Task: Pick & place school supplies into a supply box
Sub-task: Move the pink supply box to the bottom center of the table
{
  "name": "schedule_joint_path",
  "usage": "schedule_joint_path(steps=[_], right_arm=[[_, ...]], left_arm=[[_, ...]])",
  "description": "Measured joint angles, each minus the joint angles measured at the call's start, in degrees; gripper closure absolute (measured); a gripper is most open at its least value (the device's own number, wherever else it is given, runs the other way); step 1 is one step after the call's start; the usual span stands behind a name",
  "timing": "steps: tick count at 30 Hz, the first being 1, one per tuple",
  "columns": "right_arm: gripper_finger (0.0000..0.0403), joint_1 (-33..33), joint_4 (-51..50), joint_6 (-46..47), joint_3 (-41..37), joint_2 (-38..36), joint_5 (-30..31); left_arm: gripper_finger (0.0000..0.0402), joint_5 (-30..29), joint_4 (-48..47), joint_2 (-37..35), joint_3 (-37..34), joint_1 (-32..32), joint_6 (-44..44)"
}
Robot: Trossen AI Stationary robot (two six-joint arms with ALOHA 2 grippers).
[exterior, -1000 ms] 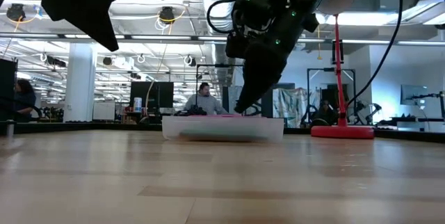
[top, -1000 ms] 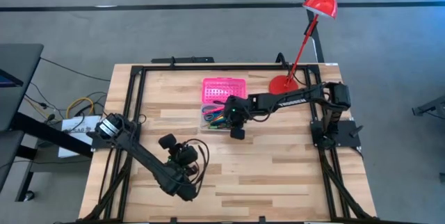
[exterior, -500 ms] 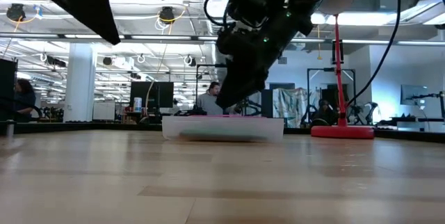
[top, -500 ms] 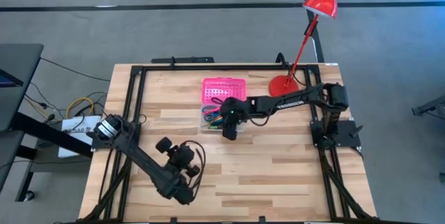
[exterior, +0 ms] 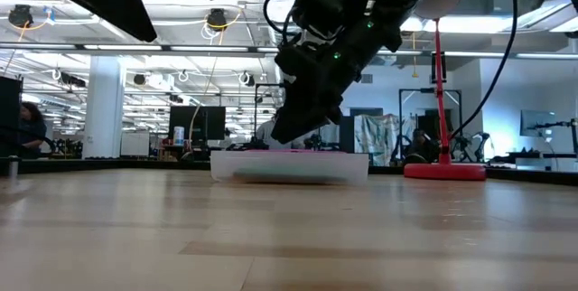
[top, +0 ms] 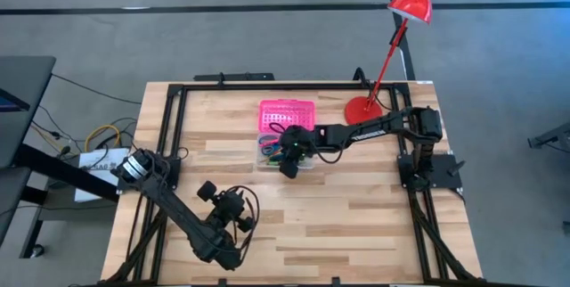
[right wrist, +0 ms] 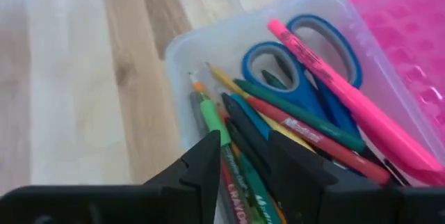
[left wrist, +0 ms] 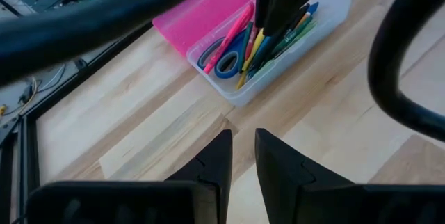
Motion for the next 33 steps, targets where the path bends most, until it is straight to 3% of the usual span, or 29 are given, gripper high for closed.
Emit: schedule_joint_path(steps=[15,33], right_arm=[[0.0302,1.9,0.3,4.5,0.0,3.6,0.0],[0.0302,7.4,-2.9,2.5,0.0,3.6,-7.6]], left_arm=[[0.0342,0.1,0.0,0.0,0.0,-1.7,0.4],[0.0343,1.4,0.0,0.0,0.0,-3.8,-0.9]])
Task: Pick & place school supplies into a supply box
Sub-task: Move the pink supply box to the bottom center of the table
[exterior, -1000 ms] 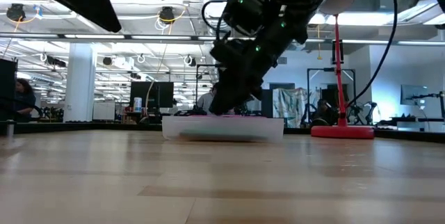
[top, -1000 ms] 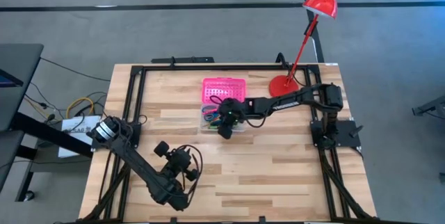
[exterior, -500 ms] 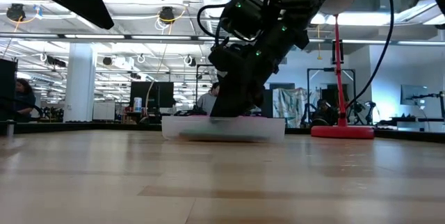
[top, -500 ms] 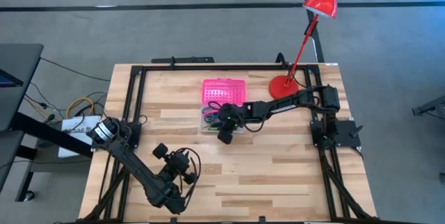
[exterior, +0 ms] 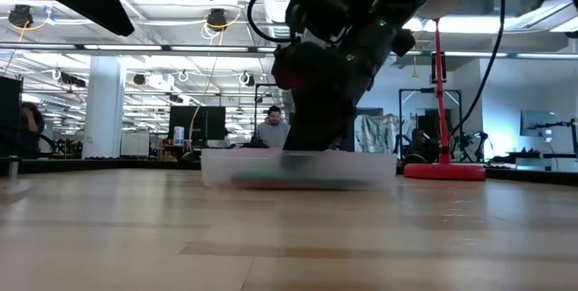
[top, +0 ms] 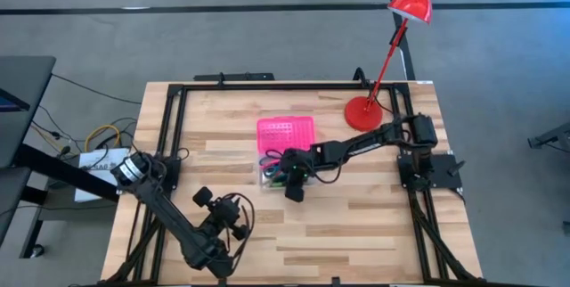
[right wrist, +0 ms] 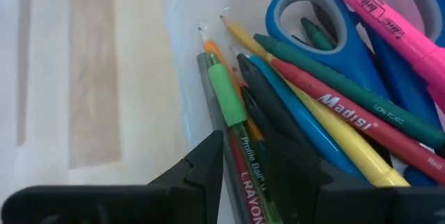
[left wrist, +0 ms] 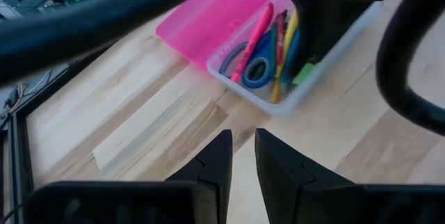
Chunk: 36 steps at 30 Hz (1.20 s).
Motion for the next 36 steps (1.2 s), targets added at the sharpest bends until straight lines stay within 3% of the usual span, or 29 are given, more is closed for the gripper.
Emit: schedule_joint_path(steps=[23,36], right_arm=[[0.0302,12.2,-3.8,-1.2,-0.1,-2.2,-1.5],[0.0302,17.8,-5.1,-1.6,-0.1,-2.2,-1.4]], left_arm=[[0.0343,1.3,0.0,0.0,0.0,-2.7,-1.8],[0.0343,-3.1,0.0,0.0,0.0,-4.1,0.4]])
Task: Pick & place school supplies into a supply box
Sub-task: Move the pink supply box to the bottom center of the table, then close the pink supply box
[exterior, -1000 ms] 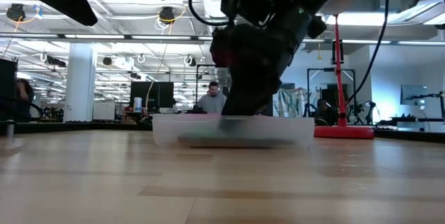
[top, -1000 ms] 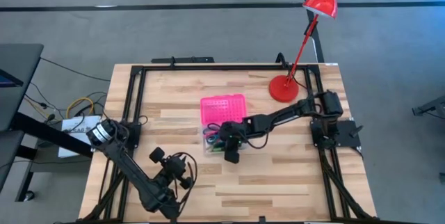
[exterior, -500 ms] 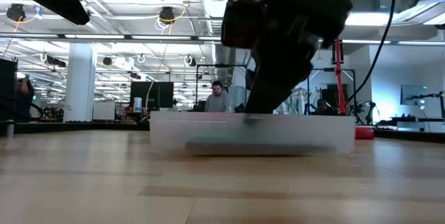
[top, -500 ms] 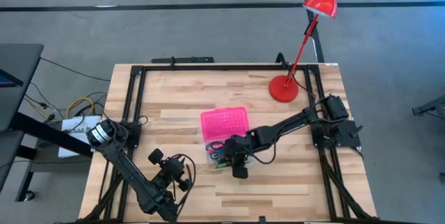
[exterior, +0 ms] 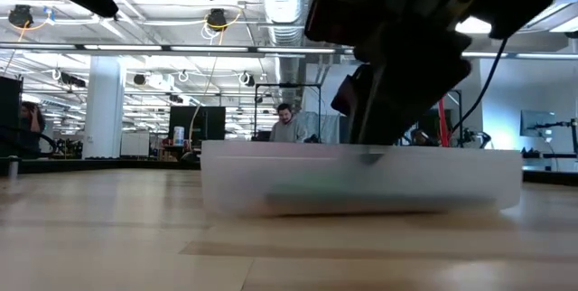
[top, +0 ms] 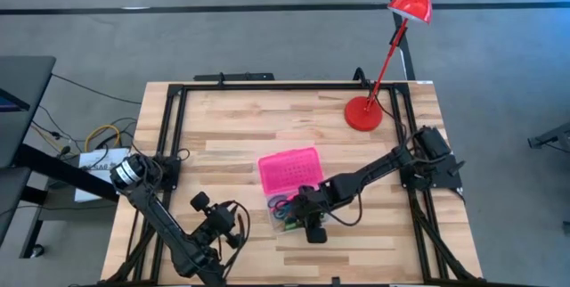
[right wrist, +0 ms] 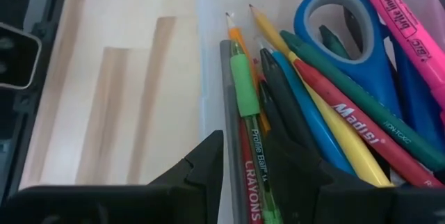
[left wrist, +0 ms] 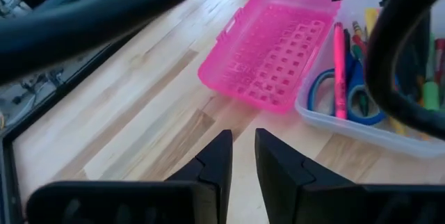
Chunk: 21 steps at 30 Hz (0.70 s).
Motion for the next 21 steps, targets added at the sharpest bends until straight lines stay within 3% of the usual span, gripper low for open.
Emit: schedule_joint_path(steps=[10,21], right_arm=[[0.0302,4.7,-0.3,2.3,0.0,0.0,3.1],[0.0302,6.3,0.3,8.0,0.1,-0.9,9.7]], left_arm=[[0.0343,-2.4,0.0,0.0,-0.4,-0.1,3.7],[0.0343,-5.0,0.0,0.0,-5.2,-0.1,-3.5]])
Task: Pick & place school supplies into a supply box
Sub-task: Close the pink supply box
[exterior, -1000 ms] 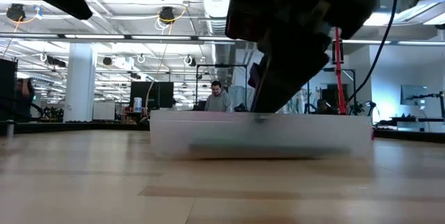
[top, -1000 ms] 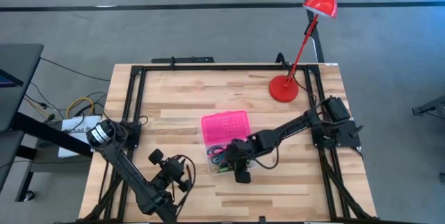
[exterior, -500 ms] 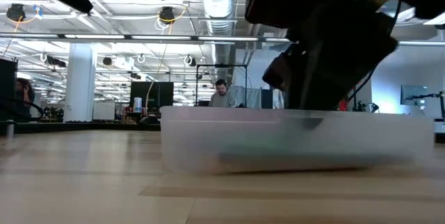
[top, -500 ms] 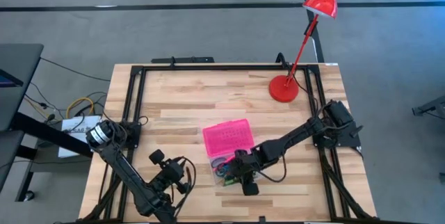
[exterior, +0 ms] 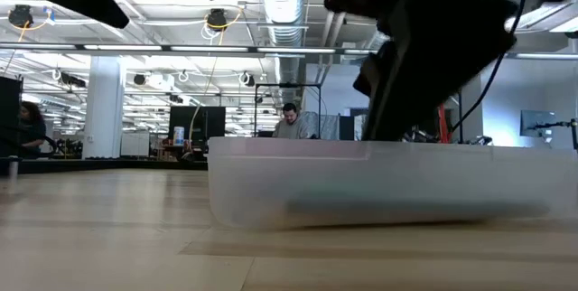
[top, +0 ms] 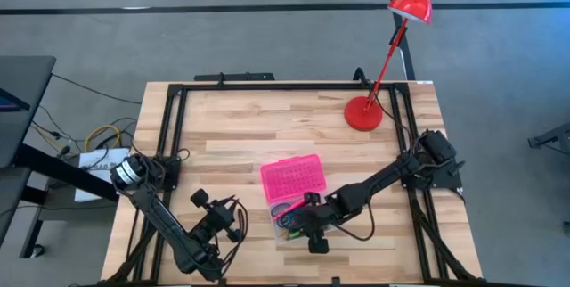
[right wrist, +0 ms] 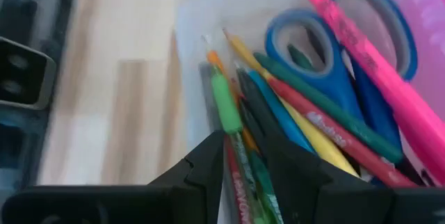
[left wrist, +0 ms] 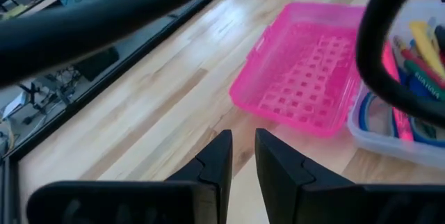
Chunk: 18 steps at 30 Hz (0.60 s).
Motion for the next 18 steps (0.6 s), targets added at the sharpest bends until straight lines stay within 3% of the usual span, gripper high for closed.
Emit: schedule_joint_path(steps=[7,13,18], right_arm=[[0.0302,0.3,0.8,-0.3,0.1,-2.1,1.2],[0.0302,0.3,0.3,-0.4,0.0,-3.6,1.2],[0.0302,0.3,0.7,0.7,0.0,-3.6,1.2]], left_arm=[[0.0343,-5.9,0.2,-0.7,-1.2,-0.1,-4.6],[0.0343,-16.8,0.4,-7.2,-1.0,0.3,1.9],[0.0343,-20.6,0.0,-10.8,-1.5,1.9,6.6]])
